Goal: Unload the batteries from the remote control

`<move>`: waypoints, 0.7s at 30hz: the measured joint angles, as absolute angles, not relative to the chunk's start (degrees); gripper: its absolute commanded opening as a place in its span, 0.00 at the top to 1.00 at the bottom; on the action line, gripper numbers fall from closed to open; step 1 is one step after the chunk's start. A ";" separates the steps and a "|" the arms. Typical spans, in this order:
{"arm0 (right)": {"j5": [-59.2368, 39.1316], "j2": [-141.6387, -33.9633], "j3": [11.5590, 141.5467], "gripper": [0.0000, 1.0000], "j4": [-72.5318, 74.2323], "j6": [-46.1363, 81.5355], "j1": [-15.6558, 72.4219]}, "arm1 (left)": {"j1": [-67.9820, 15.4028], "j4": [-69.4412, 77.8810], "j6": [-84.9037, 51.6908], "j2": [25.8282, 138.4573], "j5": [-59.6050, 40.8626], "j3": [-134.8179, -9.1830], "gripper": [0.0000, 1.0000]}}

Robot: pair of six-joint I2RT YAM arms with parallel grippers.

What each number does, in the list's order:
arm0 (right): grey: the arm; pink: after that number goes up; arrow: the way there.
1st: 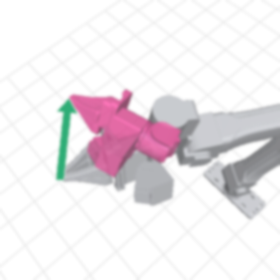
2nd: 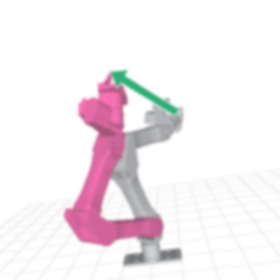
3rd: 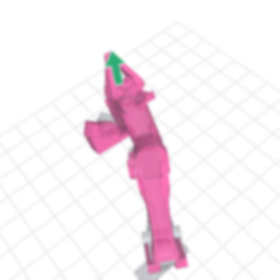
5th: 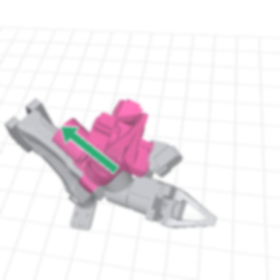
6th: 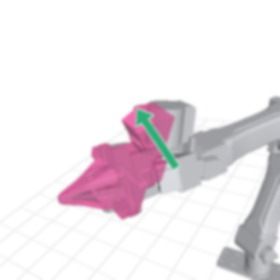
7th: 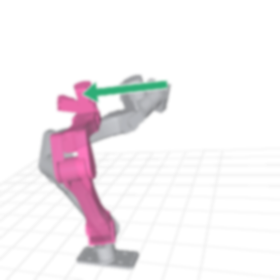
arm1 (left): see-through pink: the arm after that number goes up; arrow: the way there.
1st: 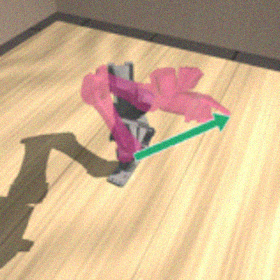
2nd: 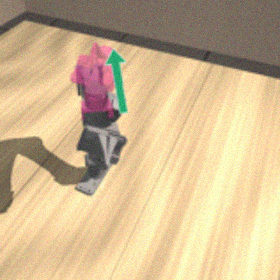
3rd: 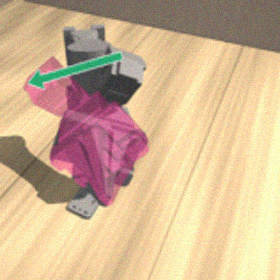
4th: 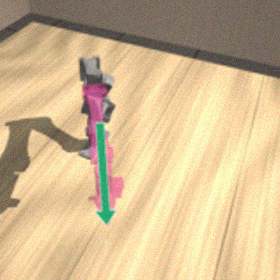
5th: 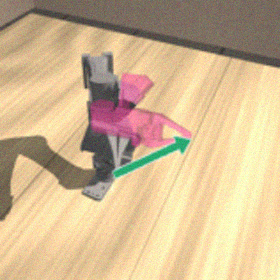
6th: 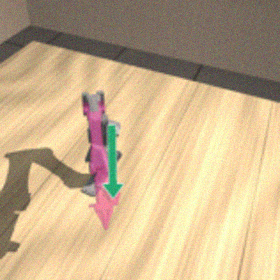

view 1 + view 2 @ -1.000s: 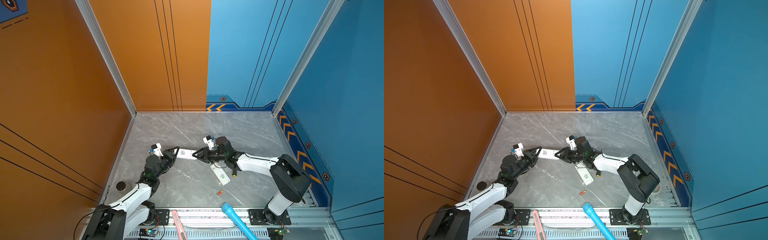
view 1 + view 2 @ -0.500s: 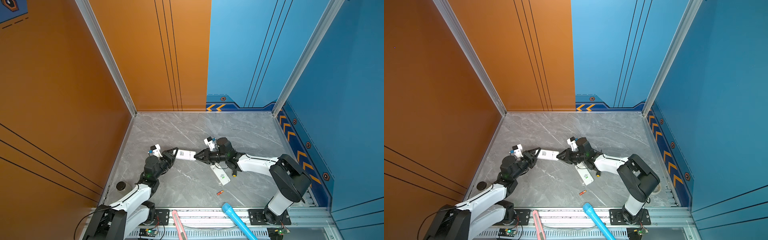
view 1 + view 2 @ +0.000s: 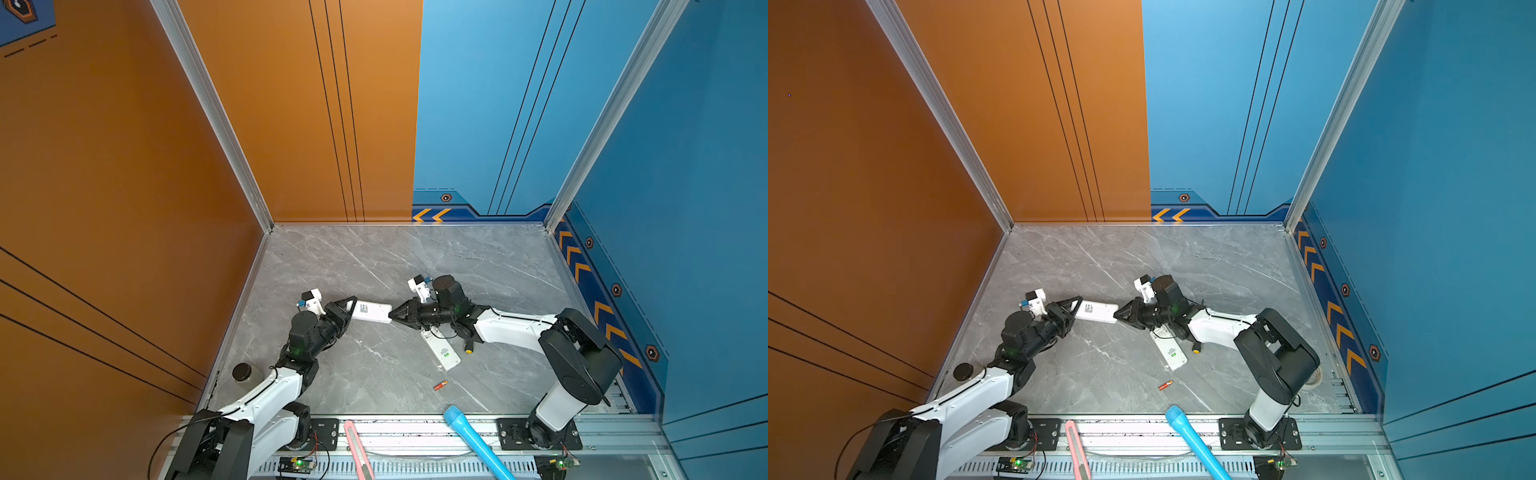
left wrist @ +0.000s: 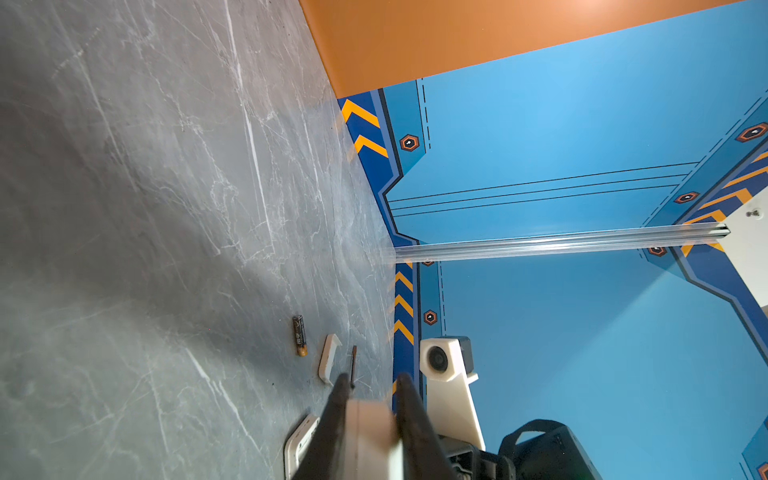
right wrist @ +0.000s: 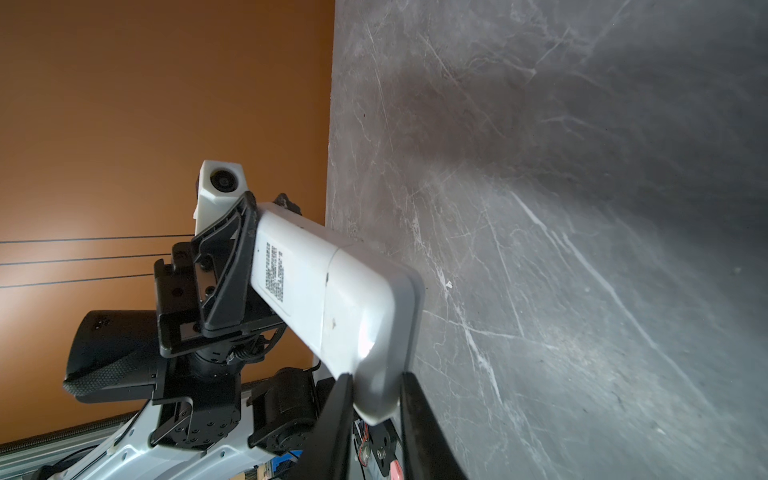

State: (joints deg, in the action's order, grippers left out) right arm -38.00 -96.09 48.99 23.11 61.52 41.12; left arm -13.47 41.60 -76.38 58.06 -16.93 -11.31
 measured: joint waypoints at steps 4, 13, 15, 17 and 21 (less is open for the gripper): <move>-38.46 -95.15 48.99 0.72 23.03 61.47 40.84 | -13.56 40.69 -75.90 58.06 -16.93 -11.31 1.00; -39.07 -94.28 49.10 0.51 21.06 60.47 40.60 | -13.96 40.42 -75.92 58.06 -16.91 -11.31 1.00; -38.79 -94.13 48.90 0.48 20.29 60.10 40.05 | -14.00 40.42 -75.90 58.06 -16.91 -11.31 1.00; -38.79 -94.06 48.80 0.46 19.97 59.99 39.29 | -14.28 40.40 -75.90 58.06 -16.91 -11.31 1.00; -38.83 -94.59 49.12 0.46 20.10 59.90 39.35 | -14.94 40.40 -75.90 58.06 -16.91 -11.31 1.00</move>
